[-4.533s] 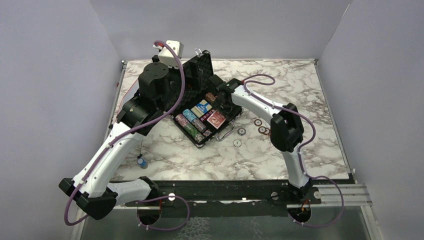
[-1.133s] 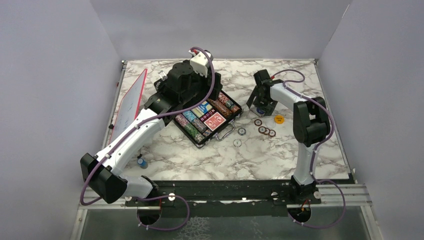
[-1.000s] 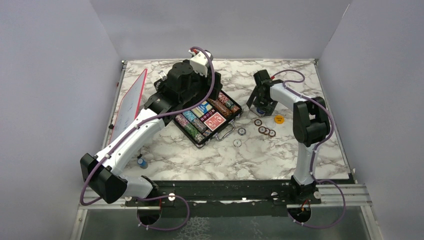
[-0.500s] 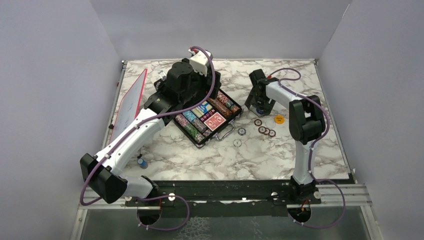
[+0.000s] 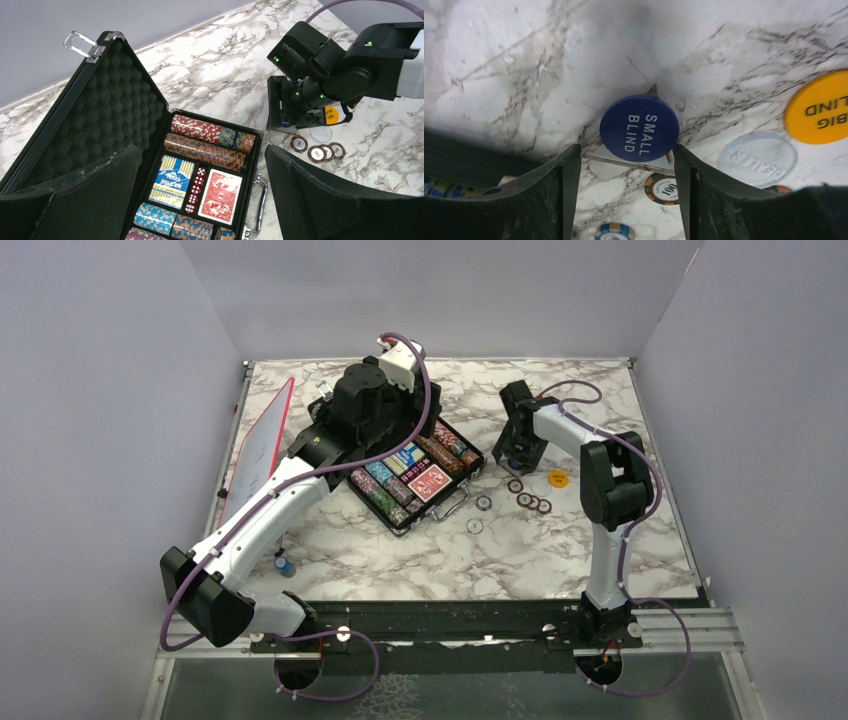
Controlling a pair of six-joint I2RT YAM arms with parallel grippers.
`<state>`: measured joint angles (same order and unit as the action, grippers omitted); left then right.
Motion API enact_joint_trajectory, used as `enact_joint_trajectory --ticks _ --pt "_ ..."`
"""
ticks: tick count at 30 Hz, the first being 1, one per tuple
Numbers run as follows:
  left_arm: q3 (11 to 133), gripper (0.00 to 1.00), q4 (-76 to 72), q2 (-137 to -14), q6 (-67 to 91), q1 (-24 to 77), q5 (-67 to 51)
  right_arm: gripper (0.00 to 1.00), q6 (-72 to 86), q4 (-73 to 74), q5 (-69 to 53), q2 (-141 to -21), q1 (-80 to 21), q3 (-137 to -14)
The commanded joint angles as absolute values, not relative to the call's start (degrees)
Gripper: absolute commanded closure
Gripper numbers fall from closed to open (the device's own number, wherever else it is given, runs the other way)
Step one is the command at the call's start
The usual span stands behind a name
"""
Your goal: Pack up texas hold em set
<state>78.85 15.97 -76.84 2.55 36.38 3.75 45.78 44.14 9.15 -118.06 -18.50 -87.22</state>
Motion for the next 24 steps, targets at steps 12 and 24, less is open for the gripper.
enact_joint_trajectory --ticks 12,24 --pt "77.8 0.01 15.4 -73.5 1.6 36.4 5.5 0.41 44.0 46.0 -21.9 -110.6 -14.8 -77.8" --pt "77.8 0.01 15.3 -72.9 1.7 36.4 5.8 0.4 44.2 42.4 -27.8 -104.8 -14.6 -73.3"
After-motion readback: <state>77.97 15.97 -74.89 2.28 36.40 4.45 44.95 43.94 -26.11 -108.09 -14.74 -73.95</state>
